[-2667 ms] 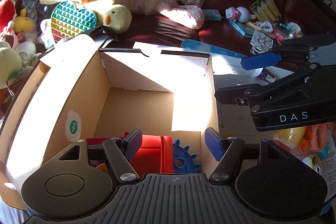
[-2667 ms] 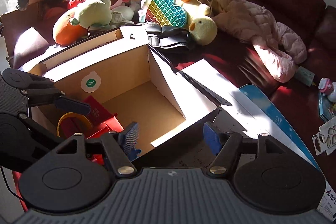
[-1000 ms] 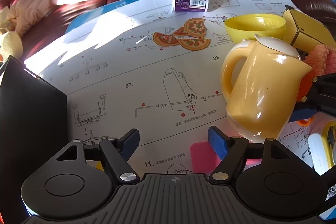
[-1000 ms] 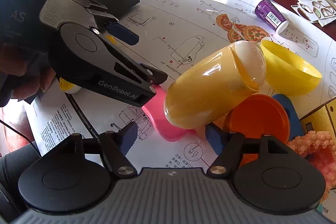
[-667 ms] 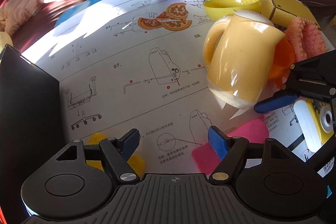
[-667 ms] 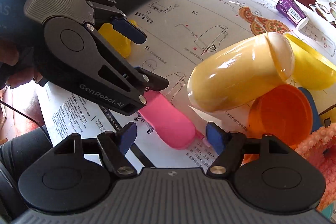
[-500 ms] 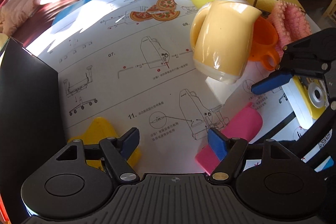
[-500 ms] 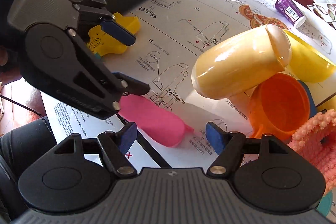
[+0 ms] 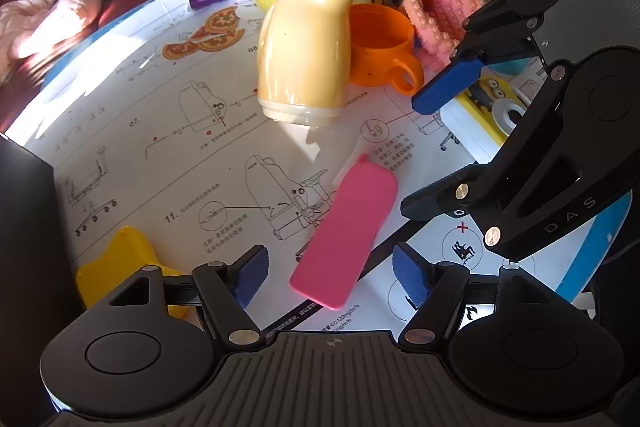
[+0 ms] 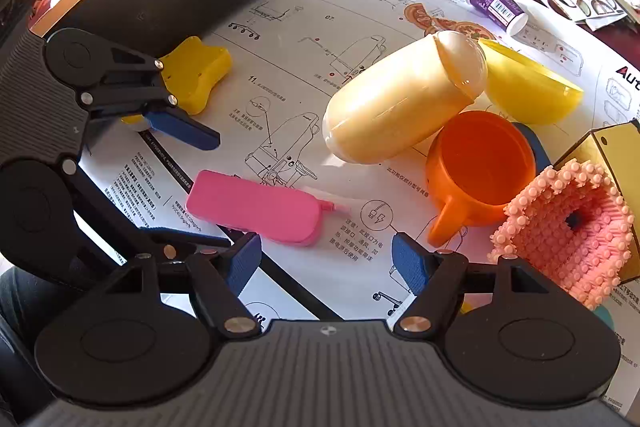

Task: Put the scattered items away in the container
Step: 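Close the left tool on the pink block, then hold the pink block with the left tool while the right tool closes on it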

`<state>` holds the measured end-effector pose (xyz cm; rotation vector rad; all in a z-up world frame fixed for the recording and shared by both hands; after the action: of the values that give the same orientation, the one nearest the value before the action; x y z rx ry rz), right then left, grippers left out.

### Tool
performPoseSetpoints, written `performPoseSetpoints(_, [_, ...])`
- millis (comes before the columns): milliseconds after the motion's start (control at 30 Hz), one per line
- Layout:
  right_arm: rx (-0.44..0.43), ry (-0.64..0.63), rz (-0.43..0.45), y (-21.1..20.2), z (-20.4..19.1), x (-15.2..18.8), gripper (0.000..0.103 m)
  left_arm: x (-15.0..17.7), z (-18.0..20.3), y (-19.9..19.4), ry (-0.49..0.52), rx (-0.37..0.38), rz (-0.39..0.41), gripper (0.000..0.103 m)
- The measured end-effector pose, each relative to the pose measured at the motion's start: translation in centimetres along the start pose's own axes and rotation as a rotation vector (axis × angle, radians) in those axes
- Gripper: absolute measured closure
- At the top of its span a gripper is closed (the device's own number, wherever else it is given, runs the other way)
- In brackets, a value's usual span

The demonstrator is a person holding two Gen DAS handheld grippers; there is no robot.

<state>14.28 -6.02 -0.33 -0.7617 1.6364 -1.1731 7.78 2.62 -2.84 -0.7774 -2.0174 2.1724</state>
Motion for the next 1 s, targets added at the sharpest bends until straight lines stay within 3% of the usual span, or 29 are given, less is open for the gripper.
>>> performPoseSetpoints(100, [-0.001,0.012,0.004,-0.2,0.2,0.2,0.027,0.1,0.1,0.7,-0.007,0.061,-0.014,0.036])
performPoseSetpoints(200, [0.007,0.001,0.003,-0.1,0.2,0.3,0.030,0.6,0.4,0.6,0.004,0.044,0.003,0.065])
performPoseSetpoints(233, [0.004,-0.006,0.000,-0.1,0.1,0.3,0.030,0.7,0.2,0.5,-0.004,0.048,0.005,0.069])
performPoseSetpoints(500, [-0.044,-0.045,-0.006,0.2,-0.4,0.3,0.030,1.0,-1.0,0.2,0.010,0.011,0.002,0.070])
performPoseSetpoints(700, [-0.083,-0.223,0.009,0.4,-2.2,-0.9,0.033,2.5,0.1,-0.2,0.101,0.046,0.008,0.071])
performPoseSetpoints(1000, [-0.180,-0.547,-0.088,1.4,-5.3,-1.3,0.034,4.6,1.1,-0.9,0.216,0.062,-0.019,0.070])
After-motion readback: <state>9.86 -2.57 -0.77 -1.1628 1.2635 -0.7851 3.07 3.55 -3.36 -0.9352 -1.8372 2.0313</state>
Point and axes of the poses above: each gripper's, at about its wrist camera, not at the fingertips, and y roughly the way its jaws point, z to its right, x to its underside, the point moved 1 cm from there along y, roughly the way its jaws point, and after that the axes turned 6 degrees about -z, right-handed, at the moved point
